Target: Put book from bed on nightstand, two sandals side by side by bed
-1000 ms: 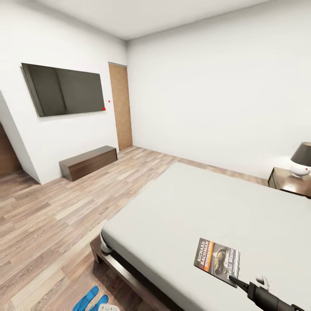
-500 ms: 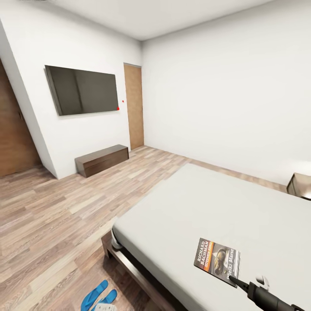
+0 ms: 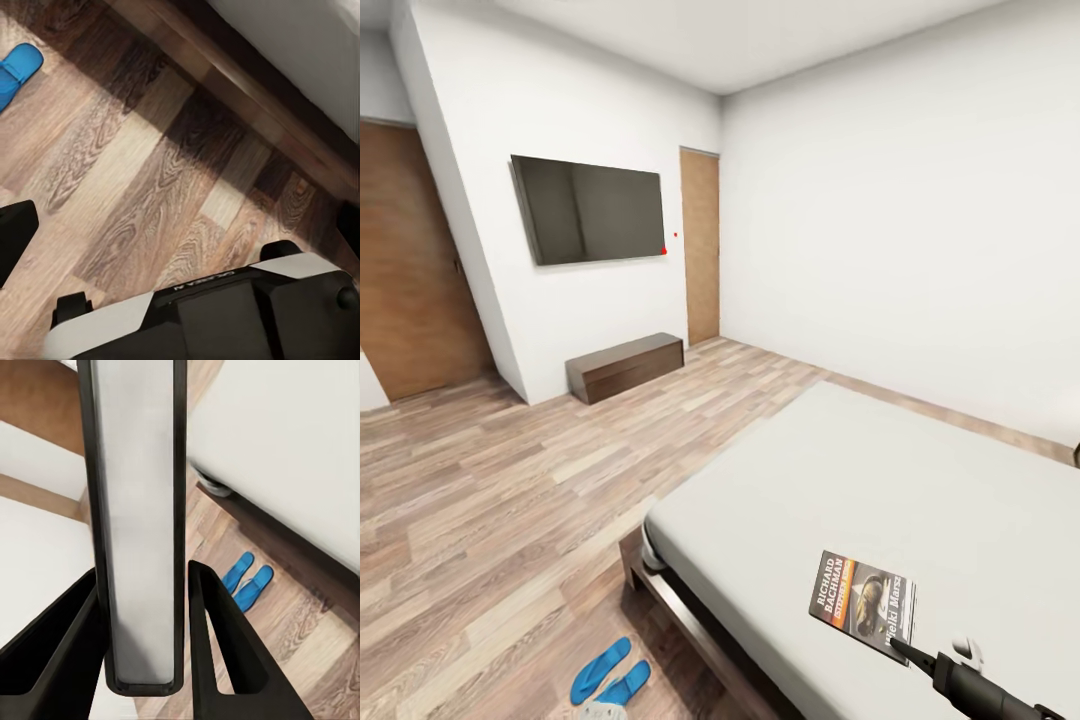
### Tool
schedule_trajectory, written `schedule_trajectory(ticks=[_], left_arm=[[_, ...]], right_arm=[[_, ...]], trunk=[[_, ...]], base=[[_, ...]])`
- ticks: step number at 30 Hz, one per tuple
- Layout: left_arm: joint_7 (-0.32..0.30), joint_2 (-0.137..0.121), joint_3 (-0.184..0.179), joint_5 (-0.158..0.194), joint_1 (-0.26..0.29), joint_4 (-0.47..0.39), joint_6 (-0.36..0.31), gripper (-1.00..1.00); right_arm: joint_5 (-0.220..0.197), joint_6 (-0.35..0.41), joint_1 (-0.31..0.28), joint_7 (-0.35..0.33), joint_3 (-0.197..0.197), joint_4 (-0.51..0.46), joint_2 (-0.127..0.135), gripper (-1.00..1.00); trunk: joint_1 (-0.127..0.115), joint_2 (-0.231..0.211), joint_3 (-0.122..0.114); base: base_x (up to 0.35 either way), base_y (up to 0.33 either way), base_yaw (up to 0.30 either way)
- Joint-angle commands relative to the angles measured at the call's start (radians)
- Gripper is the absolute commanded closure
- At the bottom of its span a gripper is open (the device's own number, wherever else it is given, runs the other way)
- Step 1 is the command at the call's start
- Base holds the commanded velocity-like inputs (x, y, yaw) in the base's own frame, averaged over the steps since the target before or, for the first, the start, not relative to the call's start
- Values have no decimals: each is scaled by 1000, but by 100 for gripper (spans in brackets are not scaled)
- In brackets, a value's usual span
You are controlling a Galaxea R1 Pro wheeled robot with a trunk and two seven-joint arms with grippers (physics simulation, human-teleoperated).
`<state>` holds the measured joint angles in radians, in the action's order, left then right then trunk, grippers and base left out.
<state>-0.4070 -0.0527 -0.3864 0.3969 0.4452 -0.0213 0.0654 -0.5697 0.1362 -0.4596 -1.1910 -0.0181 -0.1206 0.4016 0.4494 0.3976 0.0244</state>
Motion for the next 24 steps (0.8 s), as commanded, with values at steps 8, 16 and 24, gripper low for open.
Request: schedule_trajectory(ticks=[8,16,24], left_arm=[[-41,0,-9,8,1,1,7,-100],[-42,4,-11,8,1,3,8,-100],[-44,5,-11,8,1,3,7,-100]], right_arm=[[-4,11,-1,-4,-7,-1,0,100],[-4,11,-1,-5,-7,-1,0,100],[-4,11,-1,-5,-7,-1,0,100]], trunk=[[1,2,2],[1,2,2],[1,2,2]], base=[[0,0,197],[0,0,180],[0,0,172]])
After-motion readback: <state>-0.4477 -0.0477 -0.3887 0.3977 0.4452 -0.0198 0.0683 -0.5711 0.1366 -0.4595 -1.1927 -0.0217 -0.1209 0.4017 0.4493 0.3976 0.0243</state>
